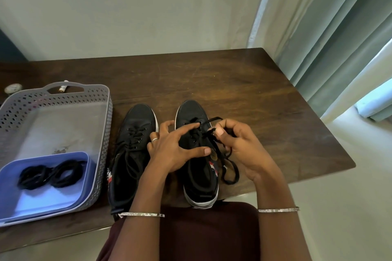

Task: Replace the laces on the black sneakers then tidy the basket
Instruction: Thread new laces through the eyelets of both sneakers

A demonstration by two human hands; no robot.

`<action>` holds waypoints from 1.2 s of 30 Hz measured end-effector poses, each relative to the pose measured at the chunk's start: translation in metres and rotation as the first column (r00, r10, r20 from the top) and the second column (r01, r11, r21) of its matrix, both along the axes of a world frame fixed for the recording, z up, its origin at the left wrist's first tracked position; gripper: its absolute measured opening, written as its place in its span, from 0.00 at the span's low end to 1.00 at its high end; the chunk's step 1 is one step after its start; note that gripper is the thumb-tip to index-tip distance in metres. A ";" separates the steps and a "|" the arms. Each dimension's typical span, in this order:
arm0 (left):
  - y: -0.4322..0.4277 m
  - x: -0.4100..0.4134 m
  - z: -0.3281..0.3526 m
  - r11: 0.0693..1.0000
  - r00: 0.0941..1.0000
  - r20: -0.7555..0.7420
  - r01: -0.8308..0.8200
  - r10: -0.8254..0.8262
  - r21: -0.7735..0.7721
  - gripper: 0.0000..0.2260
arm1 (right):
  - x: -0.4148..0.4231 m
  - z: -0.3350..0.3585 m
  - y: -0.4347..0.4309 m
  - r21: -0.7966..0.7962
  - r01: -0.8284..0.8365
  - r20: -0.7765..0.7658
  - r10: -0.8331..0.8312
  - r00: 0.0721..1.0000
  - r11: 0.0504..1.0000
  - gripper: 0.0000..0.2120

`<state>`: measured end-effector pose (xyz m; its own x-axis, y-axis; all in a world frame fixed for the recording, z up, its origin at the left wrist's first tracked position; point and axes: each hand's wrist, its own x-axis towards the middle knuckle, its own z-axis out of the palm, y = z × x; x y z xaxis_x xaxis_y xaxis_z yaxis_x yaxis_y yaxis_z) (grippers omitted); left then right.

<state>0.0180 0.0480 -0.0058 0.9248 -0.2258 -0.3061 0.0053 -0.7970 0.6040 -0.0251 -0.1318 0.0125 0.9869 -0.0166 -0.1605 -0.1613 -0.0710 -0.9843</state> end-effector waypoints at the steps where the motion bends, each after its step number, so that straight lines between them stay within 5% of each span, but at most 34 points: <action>1: 0.000 0.000 0.000 1.000 1.000 -0.006 0.000 0.000 -0.006 0.34 | -0.002 0.004 -0.002 0.047 0.000 -0.027 0.001 1.000 0.999 0.09; 8: 0.000 0.001 0.001 1.000 1.000 -0.016 -0.002 0.001 -0.028 0.33 | -0.005 0.000 -0.021 0.007 -0.005 -0.193 0.006 0.981 1.000 0.08; 13: 0.000 0.000 -0.001 1.000 1.000 -0.007 0.003 -0.003 -0.031 0.33 | -0.003 -0.007 -0.011 -0.186 -0.052 -0.150 0.024 0.988 0.981 0.10; 20: -0.001 0.000 -0.002 1.000 1.000 -0.011 -0.015 0.015 -0.005 0.34 | -0.003 -0.003 -0.001 -0.005 0.035 -0.062 -0.036 0.997 0.999 0.11; 36: -0.002 0.001 0.000 0.999 0.999 -0.043 -0.032 0.030 -0.038 0.34 | 0.000 0.028 0.007 0.023 0.131 0.029 -0.132 0.991 0.991 0.15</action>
<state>0.0195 0.0461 -0.0060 0.9180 -0.2094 -0.3368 0.0560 -0.7723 0.6328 -0.0254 -0.1251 0.0403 0.9808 -0.1436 -0.1317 -0.1375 -0.0306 -0.9900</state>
